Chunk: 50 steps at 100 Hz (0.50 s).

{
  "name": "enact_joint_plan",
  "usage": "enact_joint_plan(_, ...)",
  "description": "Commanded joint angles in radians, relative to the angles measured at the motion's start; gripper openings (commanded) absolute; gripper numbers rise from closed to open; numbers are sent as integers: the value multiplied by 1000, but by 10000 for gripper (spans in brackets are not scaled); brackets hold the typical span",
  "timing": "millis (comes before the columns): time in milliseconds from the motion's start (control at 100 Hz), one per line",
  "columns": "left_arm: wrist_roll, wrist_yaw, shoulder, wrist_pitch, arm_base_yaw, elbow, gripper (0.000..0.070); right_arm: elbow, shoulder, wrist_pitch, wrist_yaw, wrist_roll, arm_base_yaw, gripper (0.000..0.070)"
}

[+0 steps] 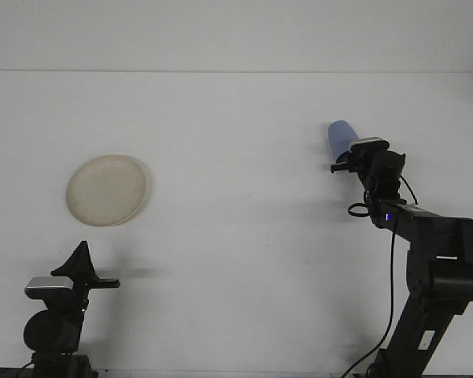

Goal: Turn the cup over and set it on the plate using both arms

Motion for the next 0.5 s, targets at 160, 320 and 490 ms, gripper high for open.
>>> enact_joint_plan(160,-4,0,-1,10,2,-20,14,18,-104,-11,-32,78,0,1)
enact_joint_plan(320,-4,0,-1,10,2,-20,14,18,-262,-148,-52,158,-1,1)
enact_joint_plan(490,-4,0,-1,10,2,-20,14,18,-449,-344,-205,246,0,1)
